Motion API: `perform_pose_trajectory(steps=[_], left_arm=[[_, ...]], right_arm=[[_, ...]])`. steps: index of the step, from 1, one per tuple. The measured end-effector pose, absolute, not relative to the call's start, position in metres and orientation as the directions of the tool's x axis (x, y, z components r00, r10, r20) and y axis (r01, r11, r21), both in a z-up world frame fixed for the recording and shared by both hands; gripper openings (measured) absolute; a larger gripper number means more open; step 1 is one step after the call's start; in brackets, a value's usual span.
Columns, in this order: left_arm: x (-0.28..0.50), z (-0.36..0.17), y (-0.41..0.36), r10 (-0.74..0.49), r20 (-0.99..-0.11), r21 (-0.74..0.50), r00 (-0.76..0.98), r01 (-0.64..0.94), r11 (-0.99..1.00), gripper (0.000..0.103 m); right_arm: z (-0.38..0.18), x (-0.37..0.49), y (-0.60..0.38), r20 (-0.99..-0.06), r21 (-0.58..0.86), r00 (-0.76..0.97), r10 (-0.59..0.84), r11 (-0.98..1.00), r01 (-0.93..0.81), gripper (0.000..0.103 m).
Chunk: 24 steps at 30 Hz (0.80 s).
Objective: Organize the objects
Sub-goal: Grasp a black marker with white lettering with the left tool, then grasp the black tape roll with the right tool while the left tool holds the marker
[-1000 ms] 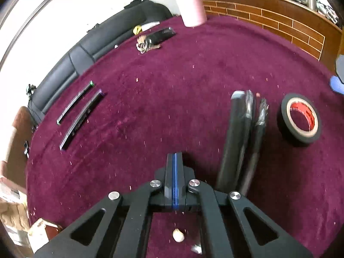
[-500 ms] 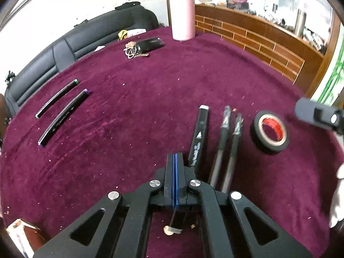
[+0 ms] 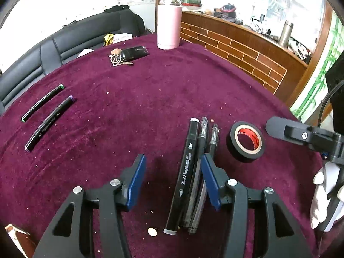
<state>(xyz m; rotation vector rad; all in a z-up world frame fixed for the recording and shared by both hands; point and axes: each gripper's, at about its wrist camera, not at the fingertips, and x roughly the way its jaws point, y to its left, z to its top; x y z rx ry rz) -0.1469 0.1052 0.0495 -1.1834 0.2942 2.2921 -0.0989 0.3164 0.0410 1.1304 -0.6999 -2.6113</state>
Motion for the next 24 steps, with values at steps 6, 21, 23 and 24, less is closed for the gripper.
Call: perform_pose_trajectory(steps=[6, 21, 23, 24], left_arm=[[-0.147, 0.036, 0.114, 0.286, -0.837, 0.027, -0.466, -0.557, -0.83, 0.039], [-0.139, 0.049, 0.093, 0.242, -0.845, 0.018, -0.477, -0.476, -0.879, 0.011], [-0.128, 0.065, 0.071, 0.268, -0.824, -0.023, -0.499, -0.443, -0.896, 0.011], [-0.122, 0.072, 0.062, 0.283, -0.816, -0.045, -0.503, -0.434, -0.9, 0.011]], right_arm=[[0.042, -0.098, 0.314, -0.622, 0.502, -0.686, -0.378, -0.865, 0.022, 0.081], [0.044, -0.095, 0.284, -0.643, 0.375, -0.682, -0.347, -0.92, 0.115, 0.081], [0.04, -0.094, 0.266, -0.677, 0.265, -0.679, -0.284, -0.955, 0.135, 0.078], [0.035, -0.096, 0.257, -0.7, 0.197, -0.674, -0.236, -0.971, 0.135, 0.076]])
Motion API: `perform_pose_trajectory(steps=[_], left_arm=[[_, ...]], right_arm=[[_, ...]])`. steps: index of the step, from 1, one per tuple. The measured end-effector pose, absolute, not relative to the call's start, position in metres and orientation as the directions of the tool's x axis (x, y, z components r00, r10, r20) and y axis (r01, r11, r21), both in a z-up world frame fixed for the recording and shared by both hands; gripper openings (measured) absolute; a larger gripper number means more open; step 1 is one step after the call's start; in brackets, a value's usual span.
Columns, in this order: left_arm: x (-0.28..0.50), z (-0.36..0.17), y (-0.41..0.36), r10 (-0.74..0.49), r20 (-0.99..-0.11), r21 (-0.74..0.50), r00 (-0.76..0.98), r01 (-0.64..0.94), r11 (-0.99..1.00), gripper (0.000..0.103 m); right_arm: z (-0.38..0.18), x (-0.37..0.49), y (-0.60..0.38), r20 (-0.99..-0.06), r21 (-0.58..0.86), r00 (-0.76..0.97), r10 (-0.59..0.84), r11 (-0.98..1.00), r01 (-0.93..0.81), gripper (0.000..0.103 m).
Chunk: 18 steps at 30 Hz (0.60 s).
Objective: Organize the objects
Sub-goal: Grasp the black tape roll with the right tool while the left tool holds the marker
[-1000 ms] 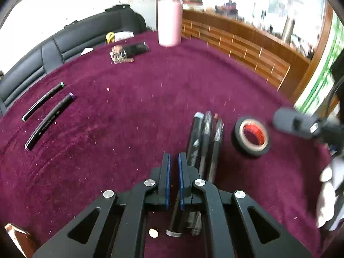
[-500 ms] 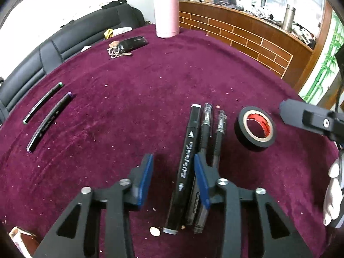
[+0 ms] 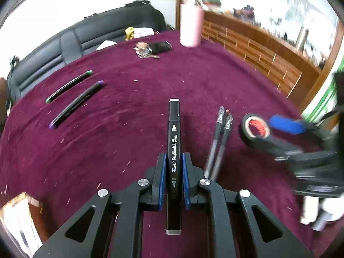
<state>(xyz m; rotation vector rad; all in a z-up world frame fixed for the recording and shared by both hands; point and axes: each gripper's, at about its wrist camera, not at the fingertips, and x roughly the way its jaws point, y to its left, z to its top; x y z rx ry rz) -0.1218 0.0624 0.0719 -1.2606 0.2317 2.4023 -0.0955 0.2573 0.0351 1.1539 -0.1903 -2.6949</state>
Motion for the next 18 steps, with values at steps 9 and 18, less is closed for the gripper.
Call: perform_pose_trajectory(steps=[9, 18], left_arm=[[-0.043, 0.119, -0.017, 0.388, -0.735, -0.186, -0.556, -0.385, -0.904, 0.011], [0.01, 0.133, -0.083, 0.434, -0.657, -0.287, -0.617, -0.328, -0.9, 0.011]], right_arm=[[0.015, -0.111, 0.241, -0.765, 0.005, -0.641, -0.056, -0.997, 0.082, 0.054], [0.019, -0.108, 0.244, -0.843, -0.055, -0.538, -0.005, -0.994, 0.096, 0.02]])
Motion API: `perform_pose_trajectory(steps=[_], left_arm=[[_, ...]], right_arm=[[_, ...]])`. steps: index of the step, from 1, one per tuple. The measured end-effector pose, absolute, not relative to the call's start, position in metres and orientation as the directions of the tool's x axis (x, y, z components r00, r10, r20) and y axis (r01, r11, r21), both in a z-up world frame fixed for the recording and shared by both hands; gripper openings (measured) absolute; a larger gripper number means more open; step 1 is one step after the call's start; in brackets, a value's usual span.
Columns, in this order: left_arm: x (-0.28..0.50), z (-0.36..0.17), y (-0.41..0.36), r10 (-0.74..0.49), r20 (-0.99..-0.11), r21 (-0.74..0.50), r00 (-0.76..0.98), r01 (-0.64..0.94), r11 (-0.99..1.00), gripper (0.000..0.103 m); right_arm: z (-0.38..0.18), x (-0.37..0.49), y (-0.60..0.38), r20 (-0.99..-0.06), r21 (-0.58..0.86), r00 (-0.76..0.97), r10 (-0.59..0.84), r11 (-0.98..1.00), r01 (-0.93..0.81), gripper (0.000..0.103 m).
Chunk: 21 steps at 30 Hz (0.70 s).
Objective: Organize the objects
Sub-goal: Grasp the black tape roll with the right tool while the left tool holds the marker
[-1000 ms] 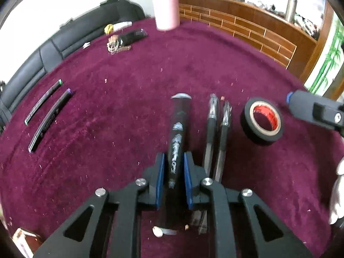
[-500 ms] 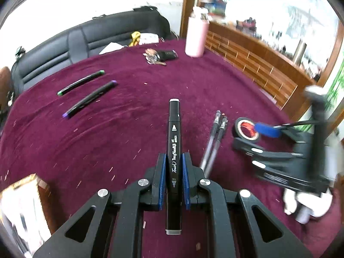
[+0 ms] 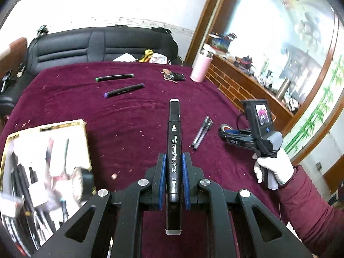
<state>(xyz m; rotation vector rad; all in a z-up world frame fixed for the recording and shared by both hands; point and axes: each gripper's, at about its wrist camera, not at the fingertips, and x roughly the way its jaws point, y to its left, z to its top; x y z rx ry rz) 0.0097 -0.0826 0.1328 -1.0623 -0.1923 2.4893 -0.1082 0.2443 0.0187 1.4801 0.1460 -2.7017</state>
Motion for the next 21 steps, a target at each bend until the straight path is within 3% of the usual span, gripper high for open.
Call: perform_pose_trajectory(steps=[7, 12, 14, 17, 20, 21], left_arm=[[0.03, 0.126, -0.128, 0.422, -0.634, -0.336, -0.648, -0.261, -0.905, 0.011], [0.045, 0.123, -0.151, 0.407, -0.619, -0.356, -0.671, -0.223, -0.908, 0.011], [0.05, 0.123, -0.156, 0.409, -0.611, -0.362, -0.677, -0.221, -0.906, 0.011], [0.056, 0.122, -0.159, 0.412, -0.606, -0.366, -0.68, -0.222, -0.904, 0.011], [0.063, 0.122, -0.157, 0.422, -0.604, -0.364, -0.676, -0.237, -0.9, 0.011], [0.063, 0.121, -0.155, 0.426, -0.603, -0.364, -0.674, -0.242, -0.899, 0.011]], right_arm=[[0.036, -0.076, 0.274, -0.808, 0.253, -0.525, -0.266, -0.962, 0.098, 0.017], [0.054, -0.063, 0.274, -0.773, 0.323, -0.547, -0.322, -0.941, 0.098, 0.017], [0.058, -0.061, 0.271, -0.777, 0.298, -0.551, -0.303, -0.949, 0.101, 0.017], [0.055, -0.06, 0.253, -0.812, 0.151, -0.551, -0.191, -0.982, 0.117, 0.019], [0.047, -0.07, 0.246, -0.828, 0.046, -0.551, -0.102, -0.992, 0.114, 0.032], [0.041, -0.076, 0.242, -0.837, 0.02, -0.541, -0.084, -0.992, 0.122, 0.032]])
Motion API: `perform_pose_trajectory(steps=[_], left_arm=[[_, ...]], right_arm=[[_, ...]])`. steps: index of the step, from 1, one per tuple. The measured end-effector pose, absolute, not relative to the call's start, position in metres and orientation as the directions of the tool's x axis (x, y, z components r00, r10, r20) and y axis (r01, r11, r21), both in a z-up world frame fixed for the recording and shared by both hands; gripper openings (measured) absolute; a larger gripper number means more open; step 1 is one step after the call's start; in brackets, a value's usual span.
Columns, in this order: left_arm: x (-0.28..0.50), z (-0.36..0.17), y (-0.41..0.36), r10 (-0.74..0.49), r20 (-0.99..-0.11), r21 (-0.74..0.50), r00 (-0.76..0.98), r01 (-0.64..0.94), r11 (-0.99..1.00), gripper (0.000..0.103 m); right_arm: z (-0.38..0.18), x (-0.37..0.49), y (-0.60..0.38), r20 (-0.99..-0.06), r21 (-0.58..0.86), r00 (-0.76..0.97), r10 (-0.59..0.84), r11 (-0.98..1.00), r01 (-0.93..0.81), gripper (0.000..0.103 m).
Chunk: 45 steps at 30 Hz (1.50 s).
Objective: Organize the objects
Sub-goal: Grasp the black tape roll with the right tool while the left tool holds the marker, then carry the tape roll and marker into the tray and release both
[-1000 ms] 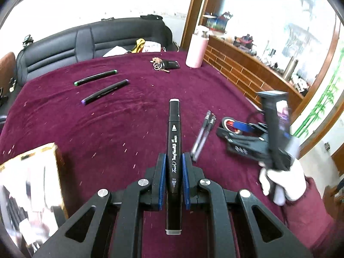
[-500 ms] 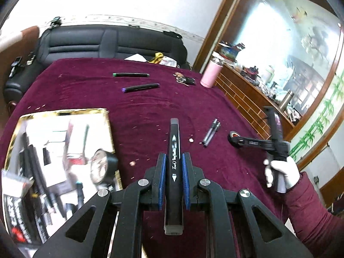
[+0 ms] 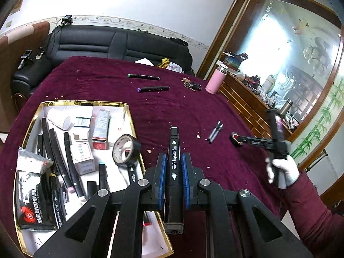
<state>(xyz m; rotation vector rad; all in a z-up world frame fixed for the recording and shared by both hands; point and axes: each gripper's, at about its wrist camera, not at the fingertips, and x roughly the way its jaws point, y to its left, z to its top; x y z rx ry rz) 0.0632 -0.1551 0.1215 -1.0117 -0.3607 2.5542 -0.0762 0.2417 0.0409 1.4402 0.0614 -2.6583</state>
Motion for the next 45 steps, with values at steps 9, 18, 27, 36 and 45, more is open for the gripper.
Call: perform_pose_trajectory(steps=[9, 18, 27, 36, 45], left_arm=[[0.073, 0.119, -0.156, 0.432, -0.591, -0.371, -0.682, -0.246, -0.896, 0.011], [0.081, 0.117, -0.186, 0.389, -0.573, -0.388, -0.721, -0.179, -0.904, 0.011], [0.101, 0.109, -0.239, 0.259, -0.593, -0.352, -0.762, -0.043, -0.935, 0.011], [0.088, 0.088, -0.274, 0.218, -0.612, -0.347, -0.76, 0.01, -0.938, 0.011], [0.074, 0.073, -0.302, 0.242, -0.624, -0.381, -0.743, 0.019, -0.924, 0.011]], right_arm=[[0.022, -0.091, 0.249, -0.864, 0.0, -0.5, -0.05, -0.995, 0.099, 0.012], [0.068, -0.048, 0.229, -0.796, 0.172, -0.555, -0.242, -0.969, 0.176, 0.012], [0.121, 0.006, 0.097, -0.707, 0.262, -0.495, -0.505, -0.838, 0.479, 0.012], [0.106, 0.003, -0.065, -0.75, 0.234, -0.361, -0.554, -0.733, 0.638, 0.013], [0.063, -0.029, -0.144, -0.828, 0.204, -0.285, -0.483, -0.734, 0.648, 0.013]])
